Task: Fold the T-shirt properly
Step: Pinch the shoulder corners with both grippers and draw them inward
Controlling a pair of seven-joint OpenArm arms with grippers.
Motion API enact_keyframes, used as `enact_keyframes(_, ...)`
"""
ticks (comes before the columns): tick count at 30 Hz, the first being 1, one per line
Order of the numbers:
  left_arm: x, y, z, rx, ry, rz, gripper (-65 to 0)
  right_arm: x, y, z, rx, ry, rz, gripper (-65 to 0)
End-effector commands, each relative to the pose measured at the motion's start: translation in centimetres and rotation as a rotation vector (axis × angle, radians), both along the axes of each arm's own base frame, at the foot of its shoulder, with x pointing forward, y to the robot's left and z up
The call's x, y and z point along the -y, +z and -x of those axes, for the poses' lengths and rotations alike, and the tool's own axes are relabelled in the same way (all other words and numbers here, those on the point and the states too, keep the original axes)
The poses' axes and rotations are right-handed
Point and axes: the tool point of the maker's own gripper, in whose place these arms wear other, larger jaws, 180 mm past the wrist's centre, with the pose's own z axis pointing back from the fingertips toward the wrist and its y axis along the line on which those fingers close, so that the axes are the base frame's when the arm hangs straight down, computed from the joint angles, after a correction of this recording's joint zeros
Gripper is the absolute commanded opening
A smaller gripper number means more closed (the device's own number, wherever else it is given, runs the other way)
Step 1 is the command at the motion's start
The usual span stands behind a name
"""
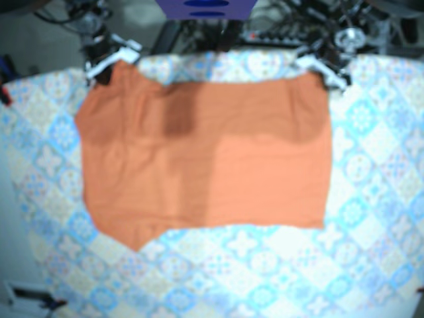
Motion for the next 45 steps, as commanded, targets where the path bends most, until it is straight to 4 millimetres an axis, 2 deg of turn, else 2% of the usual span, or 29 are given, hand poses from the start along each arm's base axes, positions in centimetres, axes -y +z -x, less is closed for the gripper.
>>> enact_keyframes(1,1.0,0.0,0.3,-0.019,-0.020,0.050,-38.1,-0.1,0.0,0.3,-0.011,0.009,0.000,-65.0)
enact_keyframes(9,1.2,0.1,0.1,-0.014,-0.023,0.057,-38.0,-0.5,-0.1,0.4,-0.014,0.017,-0.006,-65.0)
enact_keyframes(13,1.8,0.6,-0.7,0.008,-0.023,0.076,-38.0,-0.5,-0.1,0.4,-0.014,0.017,-0.006,-65.0)
enact_keyframes(17,3.4,0.5,-1.3,0.023,-0.027,0.105,-38.0,-0.5,-0.1,0.4,-0.014,0.017,-0.006,-65.0)
enact_keyframes(21,4.7,0.2,-1.0,0.007,-0.064,0.118,-38.0,-0.5,-0.1,0.4,-0.014,0.017,-0.006,-65.0)
enact_keyframes(29,4.6,-0.1,-0.8,0.001,-0.062,0.115,-38.0,-0.5,-0.1,0.4,-0.014,0.017,-0.006,-65.0)
enact_keyframes(36,3.6,-2.1,-0.4,-0.057,-0.078,0.067,-38.0,-0.5,-0.1,0.4,-0.014,0.017,-0.006,-65.0)
enact_keyframes(45,4.3,-2.5,0.3,-0.077,-0.101,0.074,-38.7,-0.5,-0.1,0.4,-0.014,0.017,-0.006,-65.0)
